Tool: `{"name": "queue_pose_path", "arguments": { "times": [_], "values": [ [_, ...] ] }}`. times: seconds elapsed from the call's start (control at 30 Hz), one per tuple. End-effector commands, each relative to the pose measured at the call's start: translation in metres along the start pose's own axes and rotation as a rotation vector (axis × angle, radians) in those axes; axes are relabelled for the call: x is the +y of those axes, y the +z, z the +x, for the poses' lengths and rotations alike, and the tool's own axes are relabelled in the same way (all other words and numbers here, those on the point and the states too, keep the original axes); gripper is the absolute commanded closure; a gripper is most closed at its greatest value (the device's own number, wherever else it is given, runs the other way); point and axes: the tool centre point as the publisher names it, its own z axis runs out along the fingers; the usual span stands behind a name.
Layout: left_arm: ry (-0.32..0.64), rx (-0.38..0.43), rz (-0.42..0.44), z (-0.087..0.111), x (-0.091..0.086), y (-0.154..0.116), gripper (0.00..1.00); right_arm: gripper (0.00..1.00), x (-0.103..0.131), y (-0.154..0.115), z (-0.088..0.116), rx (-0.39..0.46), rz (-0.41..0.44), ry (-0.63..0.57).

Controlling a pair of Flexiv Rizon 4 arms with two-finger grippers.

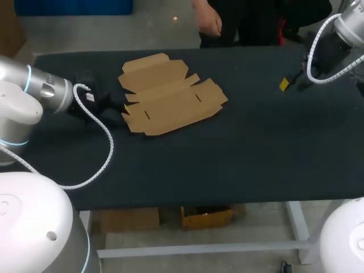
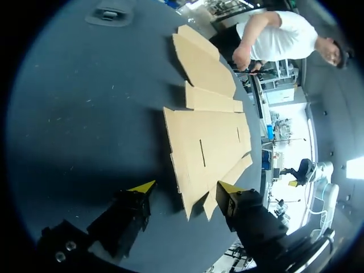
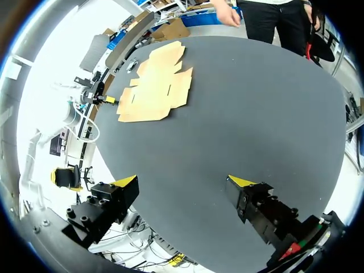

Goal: Assemble the packaging by folding the flat box into shape, placing the metal phone stand inside, and closing the box properly

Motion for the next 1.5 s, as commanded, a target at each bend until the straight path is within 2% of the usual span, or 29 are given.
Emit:
{"name": "queue_pose_path", "arguments": {
  "times": [0.03, 0.2, 0.3, 0.7, 0.8, 1.0, 1.1, 1.17, 1.37, 1.5],
  "values": [
    [-0.010, 0.005, -0.002, 0.000, -0.003, 0.002, 0.36, 0.00, 0.000, -0.002, -0.001, 0.005, 0.001, -0.001],
    [-0.028, 0.007, -0.010, 0.001, -0.004, 0.007, 0.42, 0.00, -0.001, -0.001, -0.002, 0.007, 0.000, -0.002],
    [-0.035, 0.010, -0.012, 0.000, -0.005, 0.009, 0.50, 0.00, -0.002, -0.002, -0.003, 0.006, -0.001, -0.001],
    [-0.068, 0.012, -0.031, -0.001, -0.009, 0.023, 0.56, 0.00, -0.003, -0.002, -0.003, 0.010, -0.010, -0.004],
    [-0.073, 0.013, -0.033, -0.001, -0.009, 0.026, 0.62, 0.00, -0.002, -0.002, -0.002, 0.012, -0.009, -0.007],
    [-0.086, 0.009, -0.031, 0.000, -0.011, 0.032, 0.64, 0.00, -0.001, 0.000, -0.002, 0.019, -0.006, -0.013],
    [-0.089, 0.003, -0.034, 0.000, -0.012, 0.035, 0.75, 0.00, -0.001, 0.000, -0.001, 0.022, -0.005, -0.014],
    [-0.091, -0.001, -0.037, 0.000, -0.013, 0.037, 1.00, 0.00, -0.001, 0.001, -0.001, 0.025, -0.005, -0.014],
    [-0.089, -0.006, -0.043, 0.000, -0.013, 0.035, 1.00, 0.00, -0.003, 0.002, -0.001, 0.027, 0.002, 0.000],
    [-0.082, -0.007, -0.052, 0.000, -0.012, 0.033, 1.00, 0.00, -0.004, 0.004, 0.000, 0.010, 0.013, 0.055]
  ]
}}
